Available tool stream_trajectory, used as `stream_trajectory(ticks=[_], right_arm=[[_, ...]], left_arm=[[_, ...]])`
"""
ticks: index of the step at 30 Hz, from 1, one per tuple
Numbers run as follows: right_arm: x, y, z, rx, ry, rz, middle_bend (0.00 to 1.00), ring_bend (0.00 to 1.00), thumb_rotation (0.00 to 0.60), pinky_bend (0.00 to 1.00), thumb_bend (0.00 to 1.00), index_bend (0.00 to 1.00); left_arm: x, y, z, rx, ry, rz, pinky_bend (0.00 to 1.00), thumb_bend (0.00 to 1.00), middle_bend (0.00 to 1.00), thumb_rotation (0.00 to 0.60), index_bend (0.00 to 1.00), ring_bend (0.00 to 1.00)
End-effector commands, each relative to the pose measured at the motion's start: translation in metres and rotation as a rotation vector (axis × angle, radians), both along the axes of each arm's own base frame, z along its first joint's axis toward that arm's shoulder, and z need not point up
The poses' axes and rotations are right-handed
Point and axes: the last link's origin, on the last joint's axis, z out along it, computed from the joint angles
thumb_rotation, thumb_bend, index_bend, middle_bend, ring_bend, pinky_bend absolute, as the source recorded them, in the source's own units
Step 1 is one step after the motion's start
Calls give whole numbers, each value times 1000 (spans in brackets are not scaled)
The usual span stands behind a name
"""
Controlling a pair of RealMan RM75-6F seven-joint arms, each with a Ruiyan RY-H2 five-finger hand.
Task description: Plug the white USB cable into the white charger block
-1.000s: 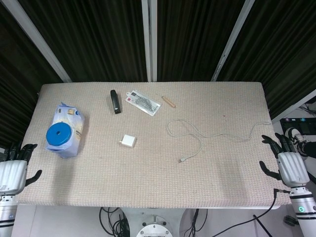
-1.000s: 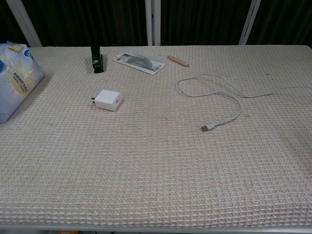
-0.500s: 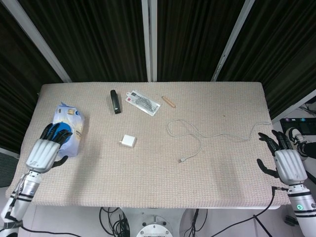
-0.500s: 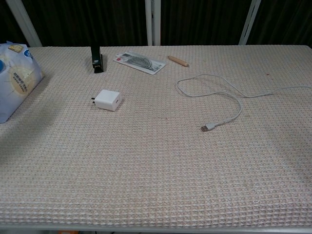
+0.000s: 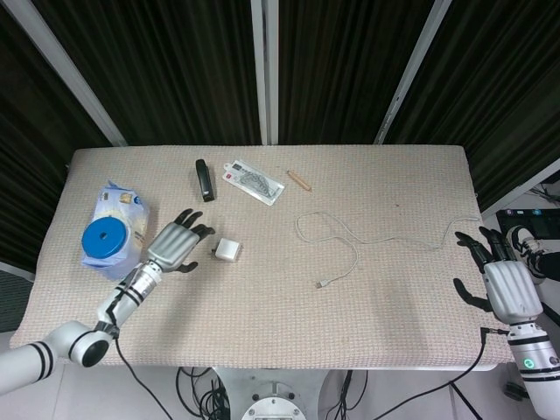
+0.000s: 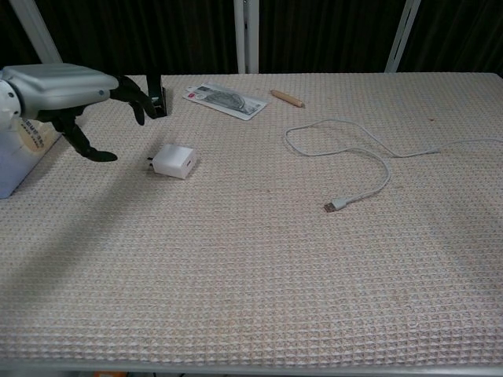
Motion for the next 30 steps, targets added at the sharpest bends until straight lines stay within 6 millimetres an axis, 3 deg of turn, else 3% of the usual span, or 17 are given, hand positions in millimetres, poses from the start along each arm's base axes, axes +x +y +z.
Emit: stream_trajectory(ticks=[1,15,30], right_arm=[[-1,0,0,2,-1,-3,231,7,600,0,282,125],[-7,-2,-2,12,-9,-20,231,7,600,0,281,125],[-11,-2,-2,10,-14,-35,231,7,600,0,282,126]], left_arm=[[7,7,-17,-15,23,3,17,242,261,600,221,38],[30,13,-56,15,52,-12,17,255,231,600,253,38],[30,15,-65,13,66,17,19,260,260,600,297,38]])
